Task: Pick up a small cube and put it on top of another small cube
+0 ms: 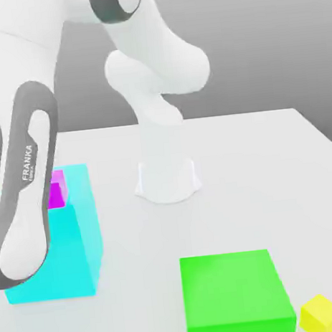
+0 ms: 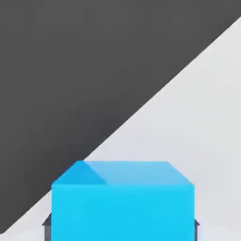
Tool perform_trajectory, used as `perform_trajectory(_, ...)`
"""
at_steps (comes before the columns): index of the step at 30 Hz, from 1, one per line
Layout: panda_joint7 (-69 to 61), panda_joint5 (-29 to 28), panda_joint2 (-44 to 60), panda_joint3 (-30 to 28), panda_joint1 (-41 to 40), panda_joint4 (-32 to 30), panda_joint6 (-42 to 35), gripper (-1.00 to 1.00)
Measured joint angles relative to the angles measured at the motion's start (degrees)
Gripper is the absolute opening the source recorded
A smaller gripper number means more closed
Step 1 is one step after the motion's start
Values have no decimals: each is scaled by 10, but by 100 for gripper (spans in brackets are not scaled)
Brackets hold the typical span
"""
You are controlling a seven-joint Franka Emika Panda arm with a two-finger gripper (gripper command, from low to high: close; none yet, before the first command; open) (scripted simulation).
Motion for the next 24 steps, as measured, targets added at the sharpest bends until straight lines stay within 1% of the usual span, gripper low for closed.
perform_trajectory(4,12,-18,-70,-18,14,-18,-52,-100)
perform_trajectory(13,69,-78,-258,-48,56,-108,-144,-100)
perform_trajectory(19,112,-124,-387,-47,67,-170,-206,-100)
perform_trajectory(24,144,-153,-493,-34,64,-221,-259,-100)
